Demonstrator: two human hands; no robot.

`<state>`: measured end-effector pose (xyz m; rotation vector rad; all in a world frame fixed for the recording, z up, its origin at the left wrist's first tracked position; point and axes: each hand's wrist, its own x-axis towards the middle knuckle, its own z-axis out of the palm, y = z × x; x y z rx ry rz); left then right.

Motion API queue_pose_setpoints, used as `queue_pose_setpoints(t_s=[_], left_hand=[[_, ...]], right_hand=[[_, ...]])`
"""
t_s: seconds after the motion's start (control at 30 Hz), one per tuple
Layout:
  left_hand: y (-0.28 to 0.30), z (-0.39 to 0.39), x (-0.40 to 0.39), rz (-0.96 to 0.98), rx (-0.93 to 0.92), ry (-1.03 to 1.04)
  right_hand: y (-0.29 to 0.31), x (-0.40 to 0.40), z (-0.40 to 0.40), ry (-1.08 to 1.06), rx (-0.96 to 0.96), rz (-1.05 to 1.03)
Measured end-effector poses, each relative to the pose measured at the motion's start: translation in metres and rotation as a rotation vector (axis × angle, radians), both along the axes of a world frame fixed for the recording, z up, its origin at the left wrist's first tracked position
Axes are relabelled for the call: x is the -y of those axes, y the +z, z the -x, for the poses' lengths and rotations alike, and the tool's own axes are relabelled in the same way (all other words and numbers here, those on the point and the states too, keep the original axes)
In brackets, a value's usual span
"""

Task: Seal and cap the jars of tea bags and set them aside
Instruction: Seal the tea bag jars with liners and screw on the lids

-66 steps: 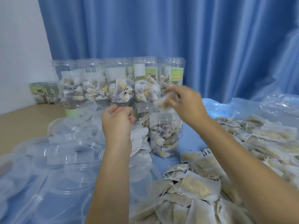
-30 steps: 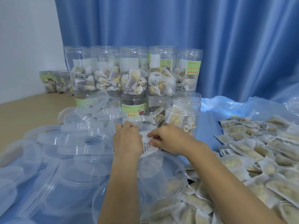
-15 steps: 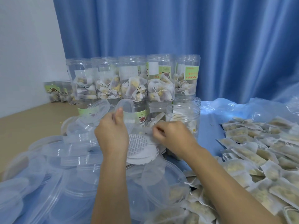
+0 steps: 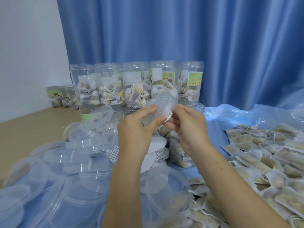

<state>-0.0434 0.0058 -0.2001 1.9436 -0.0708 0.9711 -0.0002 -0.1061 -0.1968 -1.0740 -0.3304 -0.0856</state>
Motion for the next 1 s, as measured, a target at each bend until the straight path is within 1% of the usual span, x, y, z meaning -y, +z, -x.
queue_pose_setpoints(t_s=[0.07,0.17,0.23,0.33,0.4,0.5,0.57,0.63,0.7,0.73,0.8,0.83,0.87,0.9,0.93,1.0], left_hand=[[0.001,0.001,0.000,0.021,0.027,-0.067],[0.001,0.001,-0.003,0.081,0.010,-0.113],[0.002,0.003,-0.003,0.150,-0.032,-0.166],[0.004,0.008,-0.006,0.301,-0.097,-0.325],[0.006,0.011,-0.009,0.399,-0.121,-0.329],[0.006,0.004,-0.021,0.684,-0.093,-0.299],[0.005,0.005,-0.026,0.888,-0.103,-0.375],[0.003,0.006,-0.031,0.954,-0.108,-0.476],[0.003,0.007,-0.034,0.968,-0.075,-0.495],[0.003,0.008,-0.035,0.935,-0.064,-0.468],[0.003,0.008,-0.035,0.826,-0.070,-0.414],[0.004,0.009,-0.031,0.779,-0.083,-0.424],[0.006,0.009,-0.026,0.748,-0.099,-0.451],[0.006,0.009,-0.020,0.733,-0.112,-0.484],[0.007,0.008,-0.014,0.731,-0.125,-0.515],[0.010,0.006,-0.001,0.744,-0.147,-0.567]], right_hand=[[0.006,0.004,0.000,0.095,-0.076,-0.191],[0.011,0.008,0.001,0.224,-0.169,-0.350],[0.012,0.009,0.001,0.285,-0.155,-0.335],[0.009,0.007,0.001,0.280,-0.049,-0.235],[0.008,0.007,0.000,0.307,-0.042,-0.257],[0.008,0.006,0.000,0.341,-0.053,-0.318],[0.008,0.004,0.002,0.301,-0.042,-0.293],[0.008,0.000,0.006,0.248,0.026,-0.177],[0.009,-0.002,0.010,0.132,0.142,0.057],[0.009,-0.002,0.012,0.024,0.249,0.231],[0.011,0.000,0.014,-0.209,0.579,0.668],[0.011,0.001,0.014,-0.289,0.727,0.879],[0.011,0.002,0.011,-0.336,0.833,1.045],[0.013,0.004,0.009,-0.356,0.881,1.153],[0.014,0.007,0.007,-0.365,0.872,1.205],[0.017,0.017,0.003,-0.386,0.818,1.249]])
